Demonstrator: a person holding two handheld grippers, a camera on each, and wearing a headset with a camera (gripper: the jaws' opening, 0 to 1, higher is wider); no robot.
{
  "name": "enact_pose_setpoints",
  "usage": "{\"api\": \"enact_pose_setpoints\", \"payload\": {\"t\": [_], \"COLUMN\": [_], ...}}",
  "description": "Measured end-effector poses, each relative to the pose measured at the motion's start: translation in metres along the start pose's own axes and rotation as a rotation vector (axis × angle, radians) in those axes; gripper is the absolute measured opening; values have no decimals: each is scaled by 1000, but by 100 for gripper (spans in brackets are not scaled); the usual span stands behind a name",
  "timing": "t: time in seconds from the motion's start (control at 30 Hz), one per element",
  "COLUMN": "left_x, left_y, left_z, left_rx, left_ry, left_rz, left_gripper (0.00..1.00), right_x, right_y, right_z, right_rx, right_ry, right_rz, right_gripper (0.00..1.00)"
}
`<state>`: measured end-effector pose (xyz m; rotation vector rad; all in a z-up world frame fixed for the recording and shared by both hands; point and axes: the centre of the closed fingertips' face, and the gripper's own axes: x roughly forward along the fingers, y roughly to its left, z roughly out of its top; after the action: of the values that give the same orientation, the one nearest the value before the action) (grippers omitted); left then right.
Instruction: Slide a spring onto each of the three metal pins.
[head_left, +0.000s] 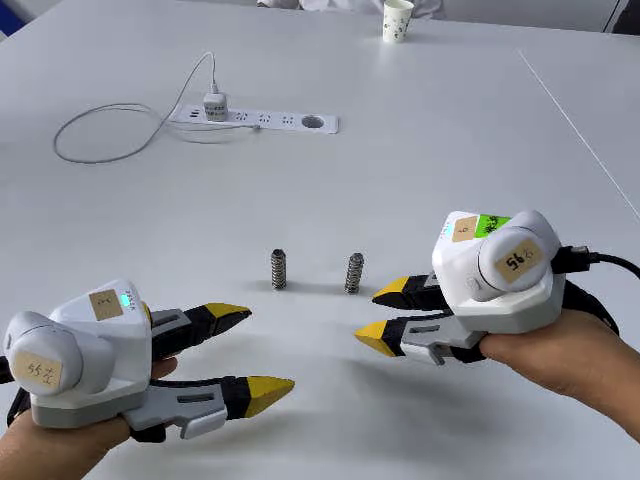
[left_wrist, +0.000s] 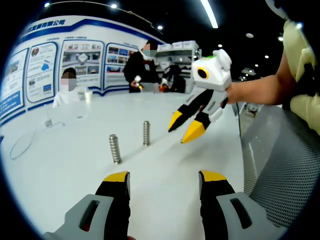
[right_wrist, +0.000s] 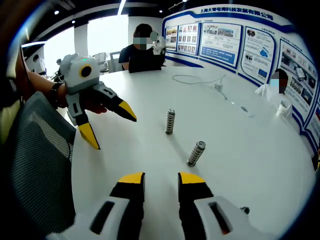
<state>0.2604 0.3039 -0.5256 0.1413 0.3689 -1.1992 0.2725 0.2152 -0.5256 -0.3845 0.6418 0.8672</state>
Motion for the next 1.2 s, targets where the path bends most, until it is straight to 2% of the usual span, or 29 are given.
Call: {"api": "enact_pose_setpoints", "payload": {"t": [1.2], "left_x": [0], "left_y": [-2], "left_z": [3], "left_rx": [4], "left_ry": [3], "left_rz": [-1], "left_gripper": [58], "right_x": [-22], "right_y": [-7], "right_z": [-13], "right_rx": [40], "right_ry": [-20], "right_rz": [-30], "right_gripper": [33]}}
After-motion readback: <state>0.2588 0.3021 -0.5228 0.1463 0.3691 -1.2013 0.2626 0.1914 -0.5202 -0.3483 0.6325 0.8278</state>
